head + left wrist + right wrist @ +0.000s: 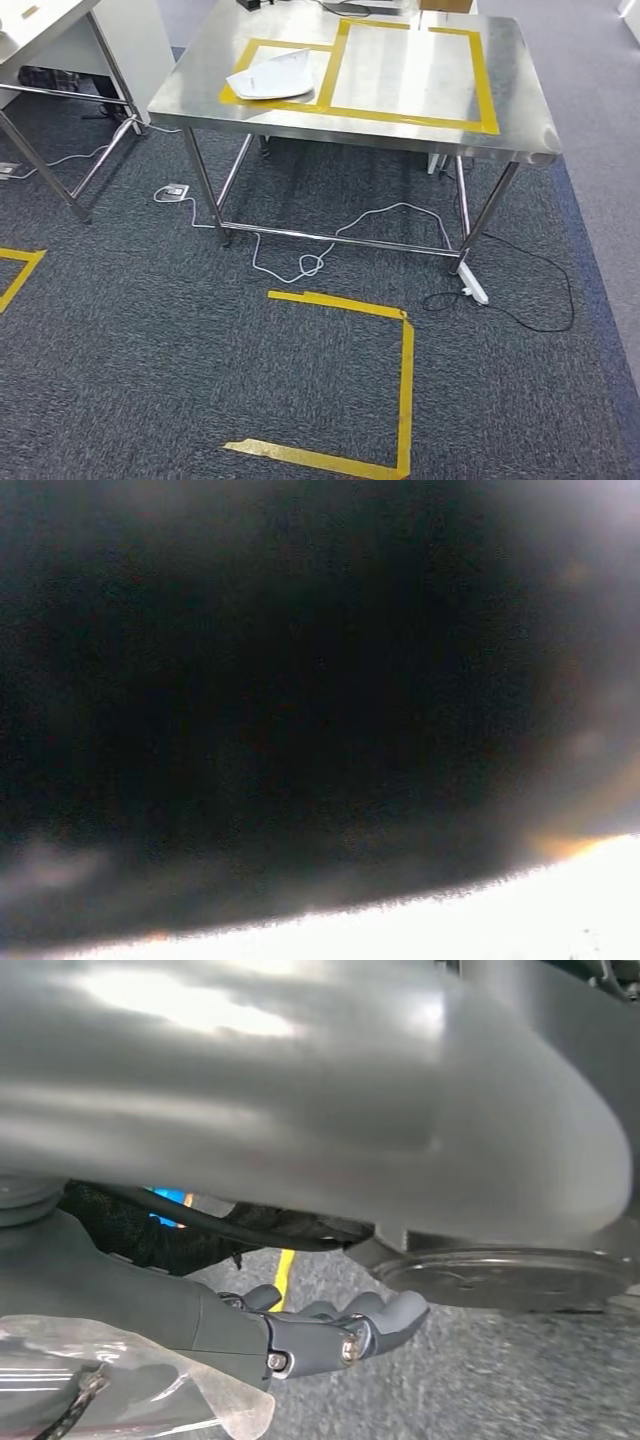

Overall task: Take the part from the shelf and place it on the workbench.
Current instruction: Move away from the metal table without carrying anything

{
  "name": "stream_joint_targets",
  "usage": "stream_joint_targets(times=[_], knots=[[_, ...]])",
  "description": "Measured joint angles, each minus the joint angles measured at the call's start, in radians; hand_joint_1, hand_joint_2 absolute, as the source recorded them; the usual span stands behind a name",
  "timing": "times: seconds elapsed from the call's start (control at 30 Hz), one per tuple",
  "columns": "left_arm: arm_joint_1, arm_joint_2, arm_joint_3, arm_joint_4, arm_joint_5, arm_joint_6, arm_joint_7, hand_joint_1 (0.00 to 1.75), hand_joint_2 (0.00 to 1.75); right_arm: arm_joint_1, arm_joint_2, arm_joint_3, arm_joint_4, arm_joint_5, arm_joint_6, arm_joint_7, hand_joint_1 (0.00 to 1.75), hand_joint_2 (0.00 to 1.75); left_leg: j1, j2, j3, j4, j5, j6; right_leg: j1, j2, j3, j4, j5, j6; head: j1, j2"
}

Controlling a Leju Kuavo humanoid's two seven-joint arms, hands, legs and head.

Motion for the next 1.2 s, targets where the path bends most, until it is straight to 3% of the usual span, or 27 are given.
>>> stream_joint_targets(times=[0.03,0.07,0.1,0.13,0.2,0.23,0.3,0.37,0.4,0.47,0.53,0.57,0.6,0.63,0.7,0.77,0.83,0.9,0.97,1.03,1.07,1.1,1.13,1.17,1.2], knots=[[-0.001,0.001,-0.003,0.000,0.001,0.000,-0.001,0.00,0.00,0.000,0.000,0.000,0.000,-0.001,0.000,-0.001,0.00,0.00,-0.004,0.002,-0.011,0.001,0.009,0.002,0.000,0.000,-0.012,0.064,-0.031,0.000,0.000,0.000],[-0.002,0.001,-0.006,0.000,0.002,0.001,-0.002,0.00,0.00,0.000,0.000,-0.001,0.001,-0.002,0.000,-0.002,0.00,0.00,-0.007,0.004,-0.022,0.003,0.018,0.004,0.001,0.000,-0.014,0.108,-0.038,-0.001,0.000,0.000],[-0.004,0.001,-0.009,0.001,0.003,0.001,-0.003,0.00,0.00,-0.001,0.000,-0.001,0.001,-0.003,0.000,-0.004,0.00,0.00,-0.010,0.005,-0.035,0.005,0.027,0.004,0.001,0.000,-0.001,0.119,-0.022,-0.003,0.000,0.000],[-0.005,0.000,-0.012,0.001,0.006,0.002,-0.004,0.00,0.00,-0.001,0.000,-0.001,0.002,-0.005,0.000,-0.007,0.00,0.00,-0.012,0.005,-0.049,0.009,0.035,0.004,0.002,0.000,0.030,0.092,0.010,-0.006,0.000,0.000],[-0.009,0.001,-0.018,0.002,0.012,0.004,-0.007,0.00,0.00,-0.003,0.000,-0.001,0.002,-0.009,0.000,-0.012,0.00,0.00,-0.016,0.005,-0.073,0.020,0.049,0.000,0.005,0.001,0.134,-0.048,0.053,-0.012,0.000,0.000],[-0.011,0.001,-0.021,0.003,0.015,0.005,-0.010,0.00,0.00,-0.004,0.000,-0.001,0.003,-0.013,0.000,-0.016,0.00,0.00,-0.017,0.004,-0.081,0.026,0.056,-0.003,0.006,0.002,0.186,-0.125,0.053,-0.013,0.000,0.000],[-0.016,0.001,-0.028,0.008,0.024,0.008,-0.018,0.00,0.00,-0.008,0.000,0.000,0.005,-0.024,0.000,-0.024,0.00,0.00,-0.019,0.004,-0.092,0.034,0.071,-0.011,0.009,0.004,0.234,-0.211,0.034,-0.015,-0.001,0.000],[-0.021,0.002,-0.036,0.015,0.032,0.010,-0.023,0.00,0.00,-0.009,0.000,0.003,0.008,-0.036,0.000,-0.032,0.00,0.00,-0.018,0.002,-0.100,0.039,0.078,-0.020,0.009,0.002,0.221,-0.219,0.041,-0.026,0.000,0.000],[-0.022,0.003,-0.039,0.019,0.035,0.011,-0.025,0.00,0.00,-0.011,0.000,0.005,0.010,-0.040,0.000,-0.034,0.00,0.00,-0.017,0.000,-0.107,0.049,0.061,-0.025,0.008,0.001,0.211,-0.219,0.049,-0.035,-0.001,0.000],[-0.024,0.004,-0.046,0.024,0.037,0.011,-0.026,0.00,0.00,-0.015,0.000,0.008,0.013,-0.043,0.000,-0.035,0.00,0.00,-0.012,-0.004,-0.128,0.123,-0.027,-0.037,0.005,-0.003,0.188,-0.220,0.071,-0.050,-0.005,0.000],[-0.026,0.004,-0.051,0.027,0.039,0.011,-0.027,0.00,0.00,-0.017,0.000,0.009,0.016,-0.044,0.000,-0.035,0.00,0.00,-0.005,-0.004,-0.149,0.251,-0.119,-0.046,0.007,-0.006,0.161,-0.217,0.092,-0.055,-0.008,0.000],[-0.027,0.004,-0.053,0.029,0.040,0.011,-0.027,0.00,0.00,-0.018,0.000,0.010,0.018,-0.044,0.000,-0.035,0.00,0.00,-0.003,-0.004,-0.150,0.303,-0.133,-0.049,0.008,-0.008,0.146,-0.215,0.102,-0.055,-0.008,0.000],[-0.028,0.004,-0.054,0.031,0.041,0.011,-0.027,0.00,0.00,-0.019,0.000,0.010,0.019,-0.044,0.000,-0.035,0.00,0.00,-0.002,-0.004,-0.141,0.327,-0.122,-0.051,0.008,-0.009,0.132,-0.210,0.112,-0.054,-0.008,0.000],[-0.029,0.004,-0.054,0.032,0.041,0.011,-0.027,0.00,0.00,-0.020,0.000,0.010,0.020,-0.045,0.000,-0.035,0.00,0.00,0.000,-0.004,-0.118,0.314,-0.092,-0.051,0.008,-0.010,0.116,-0.203,0.122,-0.052,-0.008,0.000],[-0.031,0.004,-0.055,0.034,0.042,0.011,-0.027,0.00,0.00,-0.021,0.000,0.010,0.022,-0.045,0.000,-0.035,0.00,0.00,0.001,-0.006,-0.026,0.195,-0.040,-0.048,0.008,-0.008,0.086,-0.187,0.138,-0.046,-0.009,0.000],[-0.034,0.004,-0.055,0.035,0.042,0.012,-0.030,0.00,0.00,-0.021,0.000,0.011,0.024,-0.047,0.000,-0.038,0.00,0.00,-0.001,-0.009,0.065,0.049,-0.048,-0.040,0.010,-0.007,0.063,-0.174,0.154,-0.036,-0.008,0.000],[-0.036,0.004,-0.057,0.038,0.044,0.014,-0.036,0.00,0.00,-0.022,0.000,0.012,0.025,-0.052,0.000,-0.045,0.00,0.00,-0.005,-0.011,0.092,-0.010,-0.065,-0.030,0.009,-0.008,0.053,-0.170,0.172,-0.023,-0.007,0.000],[-0.038,0.003,-0.060,0.042,0.048,0.015,-0.041,0.00,0.00,-0.022,0.000,0.014,0.028,-0.059,0.000,-0.050,0.00,0.00,-0.005,-0.007,0.074,-0.015,-0.049,-0.014,0.005,-0.006,0.040,-0.163,0.168,-0.013,-0.007,0.000],[-0.040,0.002,-0.063,0.046,0.054,0.016,-0.046,0.00,0.00,-0.023,0.000,0.016,0.032,-0.067,-0.001,-0.055,0.00,0.00,-0.005,-0.001,0.045,-0.019,-0.022,0.003,0.003,-0.002,0.014,-0.102,0.090,-0.005,-0.006,0.000],[-0.043,0.002,-0.066,0.052,0.063,0.018,-0.054,0.00,0.00,-0.025,-0.001,0.019,0.036,-0.079,-0.001,-0.063,0.00,0.00,-0.009,0.004,0.013,-0.018,0.003,0.010,0.002,0.000,-0.013,0.022,-0.009,0.000,-0.004,0.000],[-0.045,0.002,-0.068,0.056,0.073,0.020,-0.061,0.00,0.00,-0.027,-0.001,0.021,0.038,-0.087,-0.001,-0.069,0.00,0.00,-0.011,0.005,-0.004,-0.017,0.015,0.010,0.002,0.001,-0.019,0.082,-0.025,0.002,-0.004,0.000],[-0.048,0.000,-0.072,0.060,0.084,0.022,-0.067,0.00,0.00,-0.029,-0.001,0.023,0.040,-0.095,-0.001,-0.074,0.00,0.00,-0.012,0.006,-0.022,-0.016,0.027,0.009,0.002,0.001,-0.016,0.122,-0.010,0.002,-0.004,0.000],[-0.050,0.000,-0.076,0.064,0.098,0.026,-0.073,0.00,0.00,-0.031,-0.001,0.026,0.043,-0.104,-0.001,-0.080,0.00,0.00,-0.013,0.007,-0.040,-0.015,0.038,0.008,0.003,0.001,-0.001,0.134,0.029,0.002,-0.004,0.000],[-0.052,-0.002,-0.080,0.068,0.111,0.029,-0.077,0.00,0.00,-0.033,-0.001,0.029,0.045,-0.111,-0.001,-0.084,0.00,0.00,-0.014,0.007,-0.058,-0.012,0.051,0.005,0.003,0.001,0.031,0.111,0.072,0.000,-0.004,0.000],[-0.054,-0.002,-0.082,0.072,0.121,0.032,-0.080,0.00,0.00,-0.035,-0.002,0.031,0.048,-0.115,-0.001,-0.087,0.00,0.00,-0.014,0.007,-0.072,-0.008,0.062,0.002,0.003,0.001,0.080,0.054,0.095,-0.002,-0.004,0.000]])
